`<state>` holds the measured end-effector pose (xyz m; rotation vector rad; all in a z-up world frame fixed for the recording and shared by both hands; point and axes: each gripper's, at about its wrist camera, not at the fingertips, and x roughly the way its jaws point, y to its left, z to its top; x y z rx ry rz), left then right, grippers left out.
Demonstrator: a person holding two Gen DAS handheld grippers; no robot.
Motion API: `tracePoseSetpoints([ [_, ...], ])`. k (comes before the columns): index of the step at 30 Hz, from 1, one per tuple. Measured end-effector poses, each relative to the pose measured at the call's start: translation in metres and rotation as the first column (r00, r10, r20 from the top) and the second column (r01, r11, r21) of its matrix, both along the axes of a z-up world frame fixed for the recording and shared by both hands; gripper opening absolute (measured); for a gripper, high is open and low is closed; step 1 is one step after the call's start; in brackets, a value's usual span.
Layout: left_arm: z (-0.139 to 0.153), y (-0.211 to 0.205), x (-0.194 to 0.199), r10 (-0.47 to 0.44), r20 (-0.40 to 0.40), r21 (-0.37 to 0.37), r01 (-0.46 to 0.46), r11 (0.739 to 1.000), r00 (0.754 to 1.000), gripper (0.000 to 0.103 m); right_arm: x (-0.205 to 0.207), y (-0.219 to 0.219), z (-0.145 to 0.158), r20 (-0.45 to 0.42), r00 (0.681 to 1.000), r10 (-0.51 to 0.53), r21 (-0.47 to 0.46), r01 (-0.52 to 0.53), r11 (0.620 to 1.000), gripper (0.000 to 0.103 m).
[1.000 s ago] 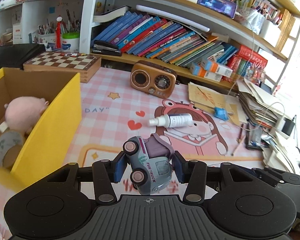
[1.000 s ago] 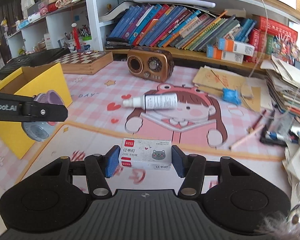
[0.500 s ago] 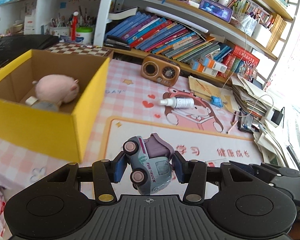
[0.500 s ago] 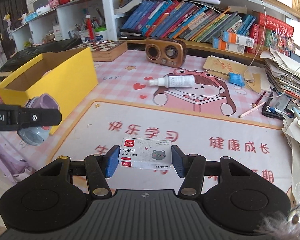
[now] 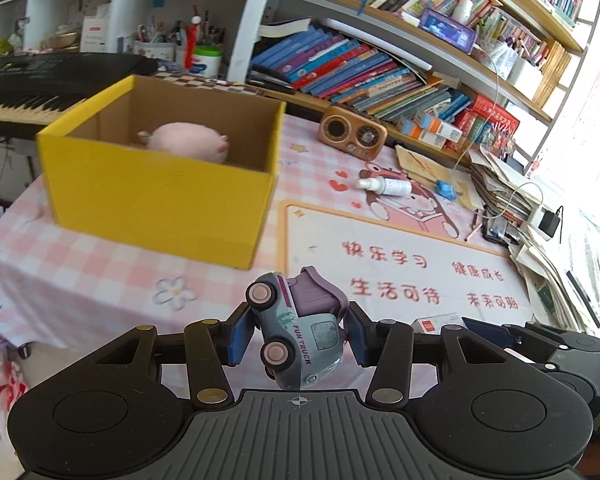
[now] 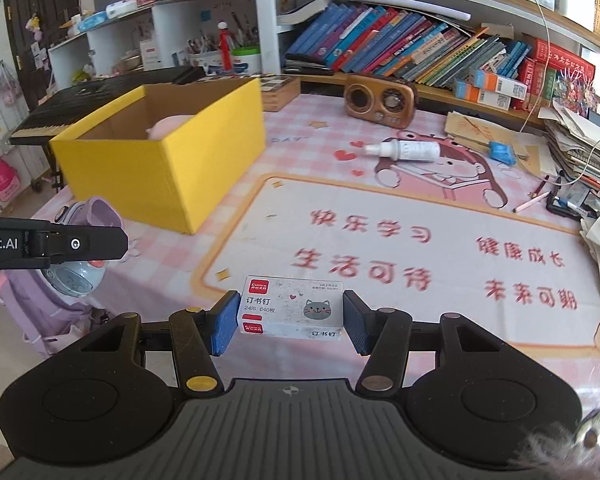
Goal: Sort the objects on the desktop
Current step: 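Carry the truck in the left tool and staple box in the right tool toward the yellow box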
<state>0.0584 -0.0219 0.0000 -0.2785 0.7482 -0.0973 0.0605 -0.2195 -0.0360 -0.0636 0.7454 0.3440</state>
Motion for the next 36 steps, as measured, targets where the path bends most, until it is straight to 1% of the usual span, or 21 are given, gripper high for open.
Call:
tracePoseSetpoints([
  [10,-0.002,0.042,-0.037,0.022,-0.003,0.004,-0.022,1.000,1.000,0.048,-0.030,0.048,-0.002,0.004,0.999,0.040,0.013,-0.040,0.999,0.052],
  [20,-0.002,0.080,-0.066,0.093,0.005,-0.004,-0.093,0.996,0.996,0.048,-0.044,0.088,0.001,0.014,0.993,0.117,0.006,-0.117,0.993,0.052],
  [28,-0.001,0.099,-0.080,0.145,0.015,-0.020,-0.144,0.989,0.989,0.048,-0.049,0.109,0.003,0.024,0.986,0.168,-0.010,-0.168,0.986,0.052],
  [36,-0.002,0.107,-0.082,0.150,0.017,-0.029,-0.150,0.988,0.989,0.048,-0.047,0.117,0.004,0.019,0.985,0.174,-0.017,-0.174,0.985,0.052],
])
